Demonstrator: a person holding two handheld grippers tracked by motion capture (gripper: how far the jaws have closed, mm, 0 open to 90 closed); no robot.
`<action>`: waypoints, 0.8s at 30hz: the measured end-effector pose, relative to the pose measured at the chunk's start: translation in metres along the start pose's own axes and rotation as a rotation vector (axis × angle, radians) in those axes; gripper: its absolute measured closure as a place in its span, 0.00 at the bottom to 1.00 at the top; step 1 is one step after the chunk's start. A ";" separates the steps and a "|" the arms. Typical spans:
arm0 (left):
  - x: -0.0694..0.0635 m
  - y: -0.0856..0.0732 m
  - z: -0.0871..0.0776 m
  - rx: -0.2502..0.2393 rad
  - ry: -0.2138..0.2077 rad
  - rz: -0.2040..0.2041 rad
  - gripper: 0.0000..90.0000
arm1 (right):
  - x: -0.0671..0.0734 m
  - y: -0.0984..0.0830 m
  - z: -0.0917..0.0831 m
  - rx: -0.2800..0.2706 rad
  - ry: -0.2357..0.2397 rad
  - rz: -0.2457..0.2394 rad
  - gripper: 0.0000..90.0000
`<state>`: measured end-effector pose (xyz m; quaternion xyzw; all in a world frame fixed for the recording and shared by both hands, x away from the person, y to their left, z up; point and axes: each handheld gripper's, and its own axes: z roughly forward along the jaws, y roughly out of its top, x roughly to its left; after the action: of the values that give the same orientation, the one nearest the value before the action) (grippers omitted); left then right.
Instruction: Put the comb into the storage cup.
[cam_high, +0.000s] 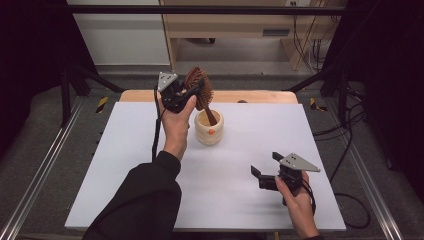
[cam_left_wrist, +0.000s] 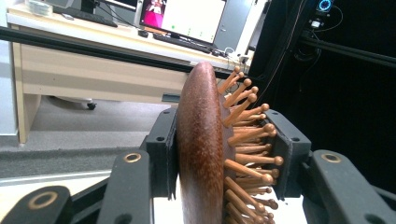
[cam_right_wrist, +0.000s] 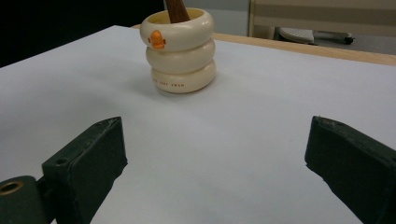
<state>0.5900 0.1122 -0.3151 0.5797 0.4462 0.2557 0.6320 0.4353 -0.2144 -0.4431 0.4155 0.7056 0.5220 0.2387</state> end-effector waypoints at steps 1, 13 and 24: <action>0.000 0.000 0.000 0.001 -0.001 0.001 0.57 | 0.000 0.000 0.000 0.000 0.001 0.001 0.06; 0.002 -0.008 0.003 0.013 0.004 -0.003 0.57 | 0.000 0.000 0.000 0.002 0.001 0.001 0.06; 0.003 -0.011 0.005 0.021 0.003 -0.007 0.57 | 0.000 -0.001 0.001 0.006 0.001 -0.001 0.06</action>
<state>0.5936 0.1102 -0.3270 0.5843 0.4521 0.2495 0.6260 0.4356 -0.2143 -0.4438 0.4156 0.7073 0.5202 0.2373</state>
